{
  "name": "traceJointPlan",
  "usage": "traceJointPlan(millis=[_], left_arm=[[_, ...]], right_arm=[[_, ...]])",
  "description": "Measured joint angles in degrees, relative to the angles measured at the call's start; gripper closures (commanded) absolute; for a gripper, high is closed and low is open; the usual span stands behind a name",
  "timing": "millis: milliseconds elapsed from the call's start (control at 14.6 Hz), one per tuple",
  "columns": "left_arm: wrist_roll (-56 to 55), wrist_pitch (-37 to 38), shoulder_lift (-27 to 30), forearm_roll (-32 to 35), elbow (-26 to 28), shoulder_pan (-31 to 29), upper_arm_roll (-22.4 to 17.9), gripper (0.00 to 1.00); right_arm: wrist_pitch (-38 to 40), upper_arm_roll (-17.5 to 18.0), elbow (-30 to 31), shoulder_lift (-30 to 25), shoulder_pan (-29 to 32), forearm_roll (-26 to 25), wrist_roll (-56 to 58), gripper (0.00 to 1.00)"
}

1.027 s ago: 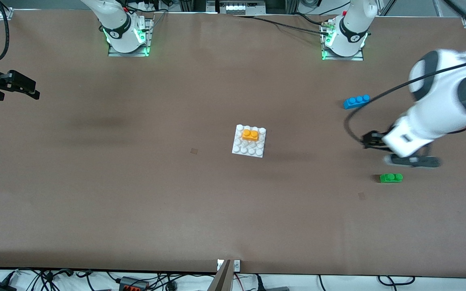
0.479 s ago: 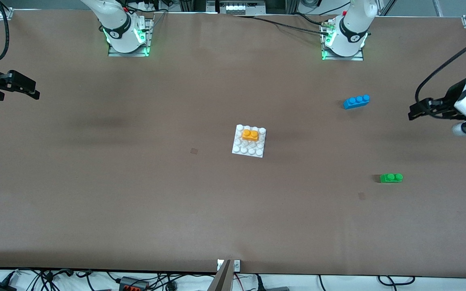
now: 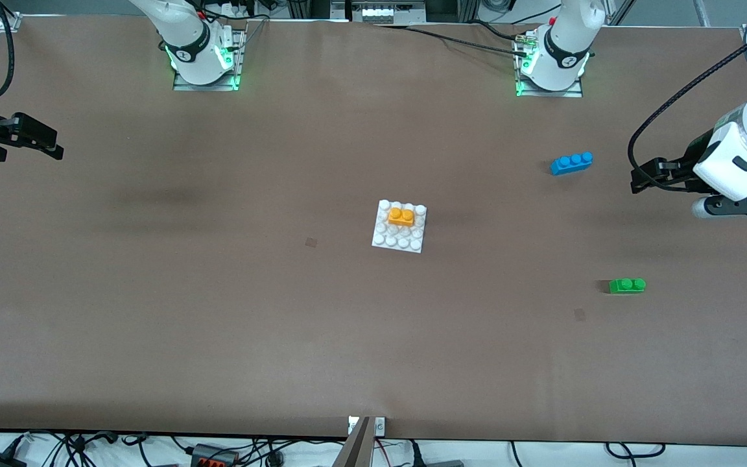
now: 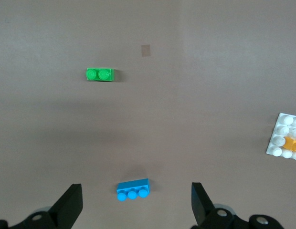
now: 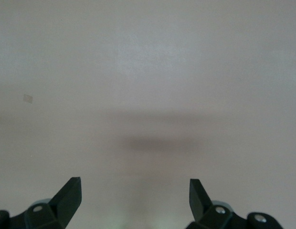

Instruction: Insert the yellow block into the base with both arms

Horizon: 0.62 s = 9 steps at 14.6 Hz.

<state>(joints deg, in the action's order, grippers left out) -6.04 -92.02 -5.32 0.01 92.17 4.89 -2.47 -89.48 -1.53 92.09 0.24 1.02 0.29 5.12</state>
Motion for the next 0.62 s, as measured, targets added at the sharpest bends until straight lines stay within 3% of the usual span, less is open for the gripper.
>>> traceJointPlan(millis=[616], left_arm=[[-1.7, 2.3, 1.2, -4.8, -0.4, 1.4, -1.3, 0.0]], right_arm=[[0.1, 0.0, 0.0, 0.0, 0.0, 0.0, 0.0, 0.0]])
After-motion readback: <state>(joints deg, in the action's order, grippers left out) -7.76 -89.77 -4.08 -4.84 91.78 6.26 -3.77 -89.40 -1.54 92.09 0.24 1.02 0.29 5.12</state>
